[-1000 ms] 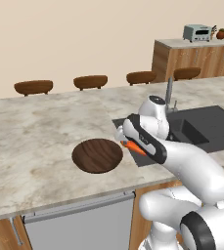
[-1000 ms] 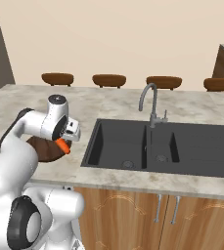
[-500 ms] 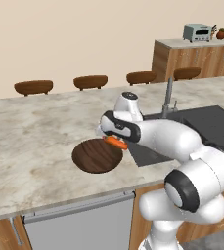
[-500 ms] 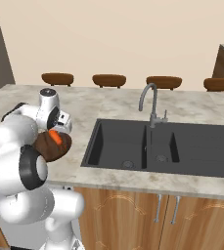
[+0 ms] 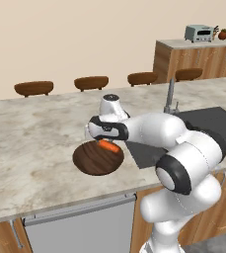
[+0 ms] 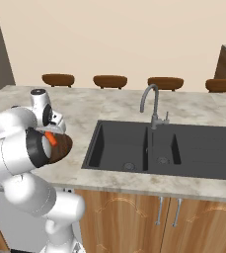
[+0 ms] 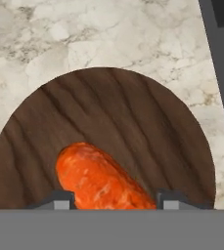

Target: Pick the mangos from the cabinet and place them in one bowl. Pick the carrot from the sink and place it in the other bowl.

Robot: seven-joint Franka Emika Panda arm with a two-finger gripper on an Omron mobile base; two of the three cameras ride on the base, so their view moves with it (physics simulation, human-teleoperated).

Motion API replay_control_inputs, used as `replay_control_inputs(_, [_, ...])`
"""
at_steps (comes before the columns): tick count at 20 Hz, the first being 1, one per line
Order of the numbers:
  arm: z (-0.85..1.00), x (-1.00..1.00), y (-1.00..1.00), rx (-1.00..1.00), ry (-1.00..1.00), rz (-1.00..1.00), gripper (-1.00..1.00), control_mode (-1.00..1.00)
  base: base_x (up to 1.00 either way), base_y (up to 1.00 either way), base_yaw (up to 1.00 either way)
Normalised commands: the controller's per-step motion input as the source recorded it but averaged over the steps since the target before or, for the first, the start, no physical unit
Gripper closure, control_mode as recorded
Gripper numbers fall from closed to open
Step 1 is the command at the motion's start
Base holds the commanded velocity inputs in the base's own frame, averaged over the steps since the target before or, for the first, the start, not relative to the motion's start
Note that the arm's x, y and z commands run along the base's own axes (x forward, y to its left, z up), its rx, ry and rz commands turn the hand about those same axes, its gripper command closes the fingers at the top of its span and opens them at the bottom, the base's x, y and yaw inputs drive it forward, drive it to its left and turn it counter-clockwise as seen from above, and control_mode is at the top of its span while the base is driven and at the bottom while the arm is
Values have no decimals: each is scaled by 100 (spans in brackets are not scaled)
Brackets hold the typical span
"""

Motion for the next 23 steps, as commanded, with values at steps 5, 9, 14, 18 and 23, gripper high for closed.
replay_control_inputs(5, [-54,0,-1,0,5,0,100,-100,0,0,0])
replay_control_inputs(9, [-50,0,0,0,2,0,100,-100,0,0,0])
replay_control_inputs(14, [-8,1,0,0,1,0,100,-100,0,0,0])
replay_control_inputs(18, [0,0,0,0,0,0,-100,-100,0,0,0])
replay_control_inputs(23, [32,-1,1,-2,1,-1,-100,-100,0,0,0])
